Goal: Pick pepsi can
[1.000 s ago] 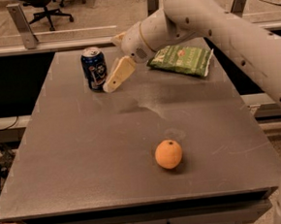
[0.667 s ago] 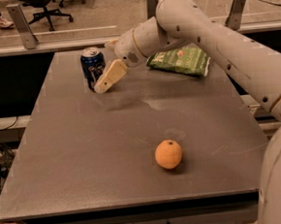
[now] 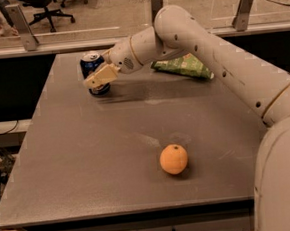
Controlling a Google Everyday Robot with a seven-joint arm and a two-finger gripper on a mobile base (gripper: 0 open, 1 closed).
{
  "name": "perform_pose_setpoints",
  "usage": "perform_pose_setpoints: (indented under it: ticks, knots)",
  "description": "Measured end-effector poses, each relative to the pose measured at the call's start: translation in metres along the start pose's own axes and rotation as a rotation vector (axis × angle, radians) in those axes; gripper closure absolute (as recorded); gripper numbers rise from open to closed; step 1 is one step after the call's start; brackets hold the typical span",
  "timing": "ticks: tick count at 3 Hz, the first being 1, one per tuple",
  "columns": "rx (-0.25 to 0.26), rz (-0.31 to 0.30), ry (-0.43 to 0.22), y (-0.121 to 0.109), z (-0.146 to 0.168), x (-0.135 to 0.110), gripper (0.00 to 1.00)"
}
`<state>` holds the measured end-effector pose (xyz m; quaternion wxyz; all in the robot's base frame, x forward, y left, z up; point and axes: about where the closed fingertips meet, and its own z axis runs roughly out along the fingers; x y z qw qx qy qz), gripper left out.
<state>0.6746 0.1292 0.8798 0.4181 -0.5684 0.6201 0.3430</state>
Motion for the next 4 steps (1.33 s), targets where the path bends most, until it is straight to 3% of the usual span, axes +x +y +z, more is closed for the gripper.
perform_pose_setpoints:
  ticks: [2,3,4]
  knots:
    - [-0.059,0.005,-0.123,0.004,-0.012,-0.03,0.87]
    - [-0.075,-0.022,-0.173,0.013,-0.037,-0.054,1.0]
    - [-0.034,-0.02,-0.117,0.019,-0.069,-0.067,1.0]
